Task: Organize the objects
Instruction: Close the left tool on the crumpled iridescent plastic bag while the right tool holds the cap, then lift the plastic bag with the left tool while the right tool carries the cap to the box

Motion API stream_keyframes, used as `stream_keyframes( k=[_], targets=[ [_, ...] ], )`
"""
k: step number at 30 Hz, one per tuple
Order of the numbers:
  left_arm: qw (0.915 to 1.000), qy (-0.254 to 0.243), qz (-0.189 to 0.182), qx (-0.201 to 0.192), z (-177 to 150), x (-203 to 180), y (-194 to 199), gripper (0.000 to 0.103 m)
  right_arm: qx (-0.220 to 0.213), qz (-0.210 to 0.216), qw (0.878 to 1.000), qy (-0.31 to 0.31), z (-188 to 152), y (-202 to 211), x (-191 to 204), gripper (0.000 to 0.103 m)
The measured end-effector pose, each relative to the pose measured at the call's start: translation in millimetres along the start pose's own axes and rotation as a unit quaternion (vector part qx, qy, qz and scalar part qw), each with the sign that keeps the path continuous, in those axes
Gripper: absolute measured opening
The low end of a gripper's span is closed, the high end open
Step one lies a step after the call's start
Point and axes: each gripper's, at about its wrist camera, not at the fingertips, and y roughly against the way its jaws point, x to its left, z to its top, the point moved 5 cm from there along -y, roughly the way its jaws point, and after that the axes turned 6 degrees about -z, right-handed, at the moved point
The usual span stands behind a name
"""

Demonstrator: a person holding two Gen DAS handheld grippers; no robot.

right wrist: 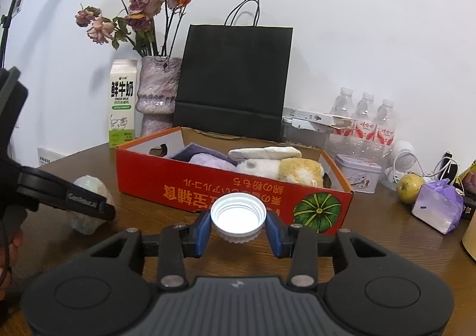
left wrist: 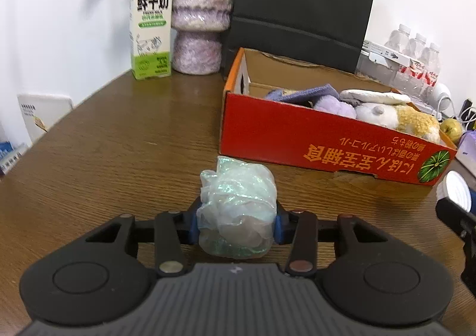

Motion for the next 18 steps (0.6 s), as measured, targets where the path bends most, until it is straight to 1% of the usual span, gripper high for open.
stream_keyframes(
  k=[8,16,18],
  targets=[
    [0.999,-0.019,0.013,-0.038,-1.7,-8.8,24.8,0.043,-0.007,-0.012,1.0,-0.008,0.0,2.4,-4.0,0.039],
    [0.9974,-0.026,0.016,-0.065,-12.5,-22.5,51.0,0.043,-0.036,-0.026,0.999,-0.004,1.1,12.7,-3.4,0.039],
    [0.9973,-0.028,0.018,-0.066,-16.4,-25.7,55.8,0.043,-0.038,-0.027,0.999,-0.005,0.8,15.7,-3.8,0.039]
  ],
)
